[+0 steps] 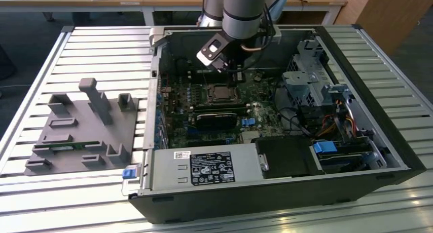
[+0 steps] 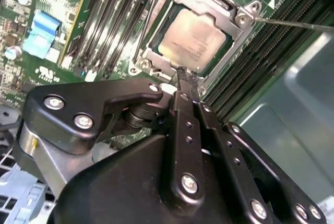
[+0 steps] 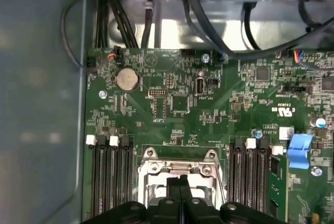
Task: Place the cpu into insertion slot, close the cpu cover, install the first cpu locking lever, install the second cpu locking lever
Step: 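Close the cpu cover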
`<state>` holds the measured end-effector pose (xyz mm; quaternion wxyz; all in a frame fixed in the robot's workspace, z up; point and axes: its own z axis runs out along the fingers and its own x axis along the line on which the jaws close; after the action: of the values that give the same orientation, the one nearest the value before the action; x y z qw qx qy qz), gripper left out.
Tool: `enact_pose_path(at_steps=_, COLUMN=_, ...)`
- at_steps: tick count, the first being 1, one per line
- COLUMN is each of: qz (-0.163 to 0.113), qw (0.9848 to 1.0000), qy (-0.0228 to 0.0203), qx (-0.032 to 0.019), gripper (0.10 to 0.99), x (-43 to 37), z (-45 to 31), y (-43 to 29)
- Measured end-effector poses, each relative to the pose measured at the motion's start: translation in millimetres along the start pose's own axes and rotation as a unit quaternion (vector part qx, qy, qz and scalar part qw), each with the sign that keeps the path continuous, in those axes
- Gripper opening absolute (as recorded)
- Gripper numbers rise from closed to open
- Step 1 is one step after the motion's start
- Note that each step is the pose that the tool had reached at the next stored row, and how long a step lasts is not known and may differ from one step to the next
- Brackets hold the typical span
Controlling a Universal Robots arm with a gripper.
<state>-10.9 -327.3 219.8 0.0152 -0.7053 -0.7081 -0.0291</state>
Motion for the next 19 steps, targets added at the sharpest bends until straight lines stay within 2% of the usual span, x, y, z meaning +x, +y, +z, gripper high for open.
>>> enact_pose_path(at_steps=3, qz=0.0, qw=1.0, qy=0.0, qx=0.0018, gripper=0.106, x=-0.2, z=4.2, y=-2.9)
enact_pose_path(at_steps=10, qz=0.0, qw=1.0, qy=0.0001, qx=0.0018, gripper=0.106, x=-0.2, z=5.1, y=-17.9)
enact_pose_path(at_steps=19, qz=0.0, qw=1.0, qy=0.0, qx=0.0019, gripper=0.106, x=-0.4, z=7.9, y=-30.8)
